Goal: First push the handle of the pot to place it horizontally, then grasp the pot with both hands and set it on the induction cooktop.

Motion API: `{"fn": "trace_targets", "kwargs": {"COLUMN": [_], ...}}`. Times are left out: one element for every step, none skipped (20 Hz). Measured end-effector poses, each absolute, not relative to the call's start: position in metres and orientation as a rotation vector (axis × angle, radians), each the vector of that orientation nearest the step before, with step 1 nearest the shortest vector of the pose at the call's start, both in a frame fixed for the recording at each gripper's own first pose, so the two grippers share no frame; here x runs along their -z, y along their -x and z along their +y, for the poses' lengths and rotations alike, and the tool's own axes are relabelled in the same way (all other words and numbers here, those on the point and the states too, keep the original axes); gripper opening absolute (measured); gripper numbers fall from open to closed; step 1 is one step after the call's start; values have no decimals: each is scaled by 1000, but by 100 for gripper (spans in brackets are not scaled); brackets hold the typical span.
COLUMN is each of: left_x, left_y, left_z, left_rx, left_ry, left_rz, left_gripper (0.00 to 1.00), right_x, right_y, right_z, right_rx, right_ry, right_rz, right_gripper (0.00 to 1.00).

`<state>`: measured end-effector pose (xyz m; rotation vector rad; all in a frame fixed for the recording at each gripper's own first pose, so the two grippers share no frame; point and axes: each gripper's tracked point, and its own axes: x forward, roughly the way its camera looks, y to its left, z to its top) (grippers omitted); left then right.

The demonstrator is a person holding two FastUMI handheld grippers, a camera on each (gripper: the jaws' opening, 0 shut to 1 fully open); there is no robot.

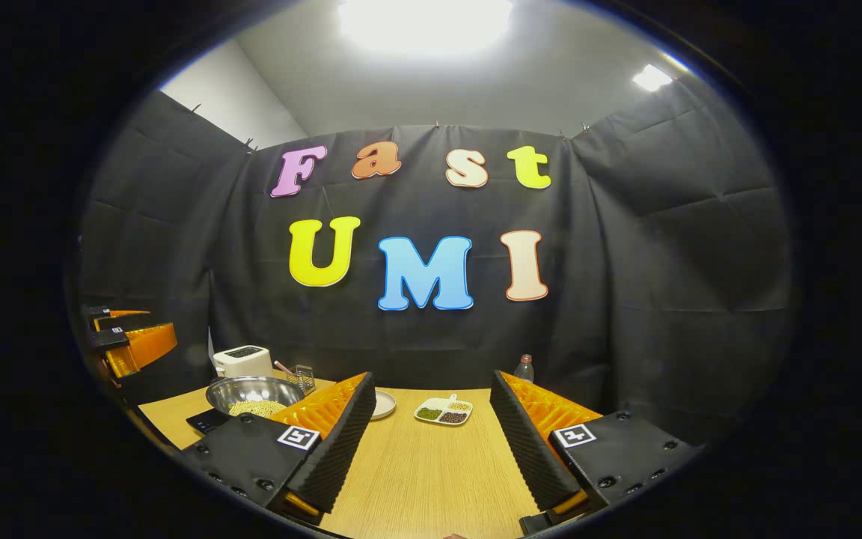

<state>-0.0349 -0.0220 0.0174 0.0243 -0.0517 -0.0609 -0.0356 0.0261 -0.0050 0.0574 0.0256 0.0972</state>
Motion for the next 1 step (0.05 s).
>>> {"fn": "trace_targets", "kwargs": {"left_x": [-17], "left_y": [35], "left_z": [-21], "left_rx": [61], "left_ry": [-23], "left_rz": [-51], "left_gripper": [76], "right_x": [5], "right_y": [37], "right_z": [26], "right_rx": [-95], "right_ry": [-56], "right_rz": [27], "right_gripper": [98]}}
